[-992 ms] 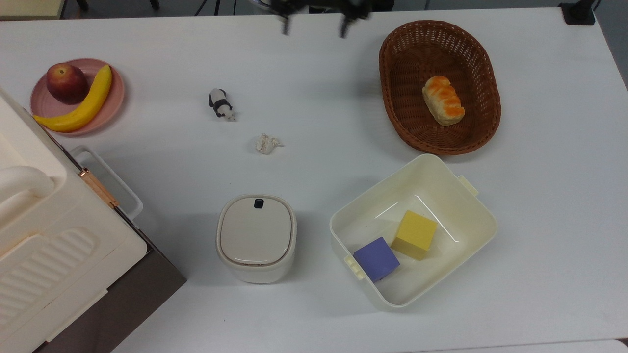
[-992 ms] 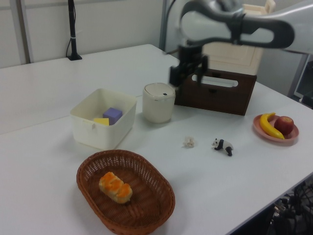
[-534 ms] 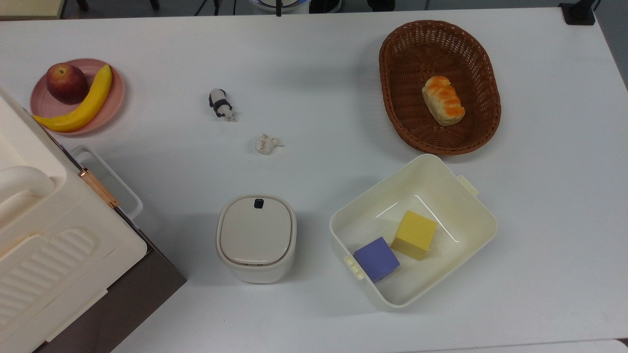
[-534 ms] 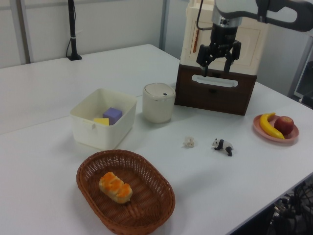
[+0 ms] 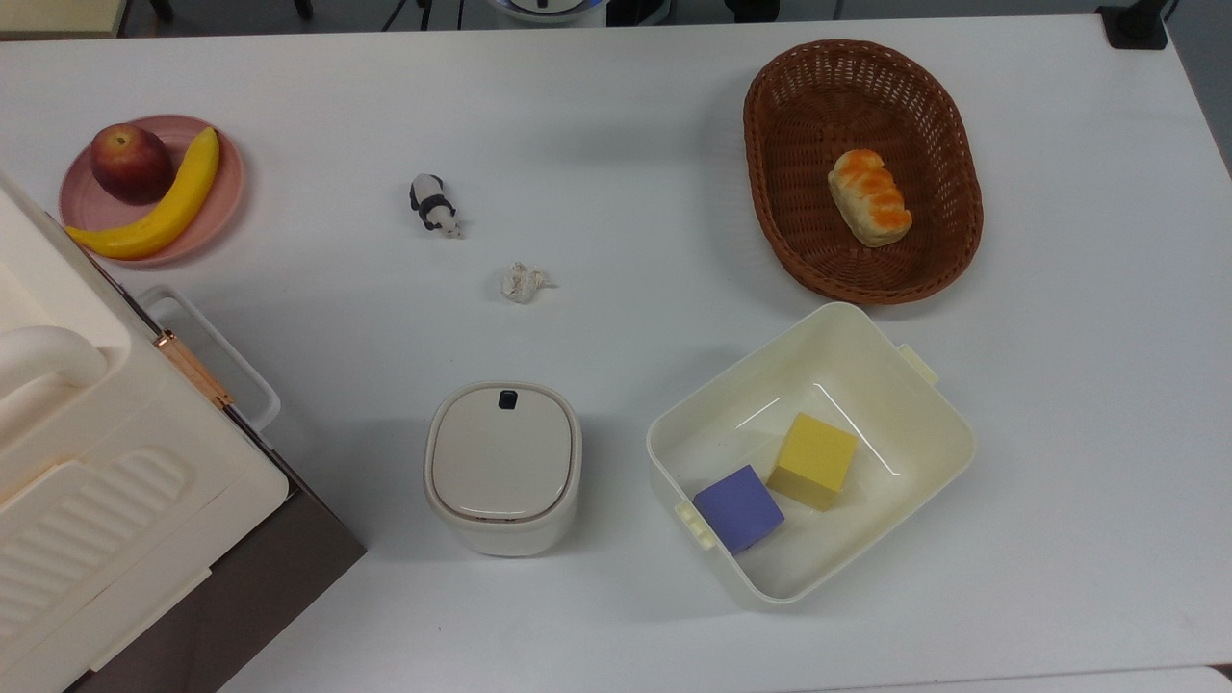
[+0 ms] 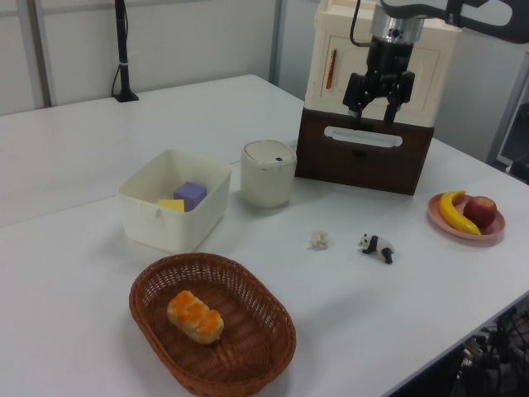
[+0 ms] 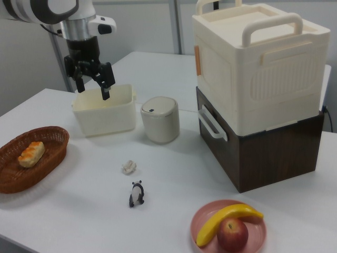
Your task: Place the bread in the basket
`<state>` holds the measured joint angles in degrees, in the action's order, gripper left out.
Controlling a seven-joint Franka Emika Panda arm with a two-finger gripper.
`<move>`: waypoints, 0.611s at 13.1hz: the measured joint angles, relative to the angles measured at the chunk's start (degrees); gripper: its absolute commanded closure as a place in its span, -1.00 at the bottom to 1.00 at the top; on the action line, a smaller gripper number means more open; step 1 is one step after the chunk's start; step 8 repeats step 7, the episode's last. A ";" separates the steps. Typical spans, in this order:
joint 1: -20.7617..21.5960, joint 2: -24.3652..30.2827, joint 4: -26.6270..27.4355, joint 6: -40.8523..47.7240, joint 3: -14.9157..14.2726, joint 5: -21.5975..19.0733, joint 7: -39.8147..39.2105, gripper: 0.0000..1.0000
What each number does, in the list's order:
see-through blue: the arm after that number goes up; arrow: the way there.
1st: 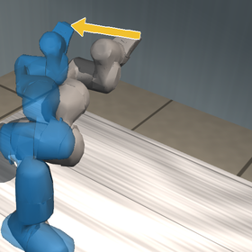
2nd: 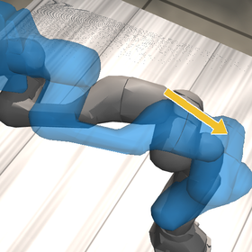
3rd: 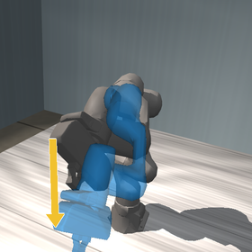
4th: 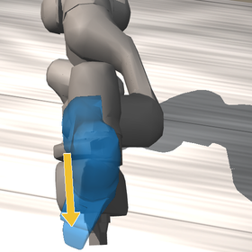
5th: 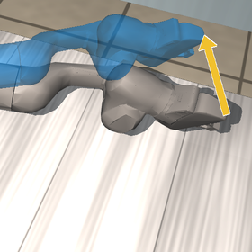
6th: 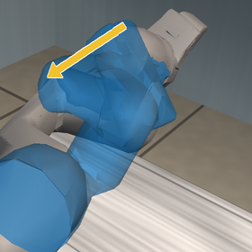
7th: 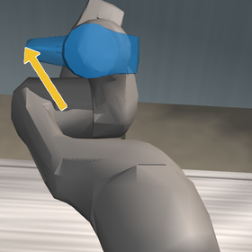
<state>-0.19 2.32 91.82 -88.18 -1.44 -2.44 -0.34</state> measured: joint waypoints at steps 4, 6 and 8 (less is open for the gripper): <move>3.63 -0.08 0.00 0.00 -3.42 0.00 -0.23 -1.00; 3.63 -0.10 0.00 0.00 -3.60 0.00 -0.30 -1.00; 3.64 -0.14 0.00 0.00 -3.60 0.00 -0.30 -1.00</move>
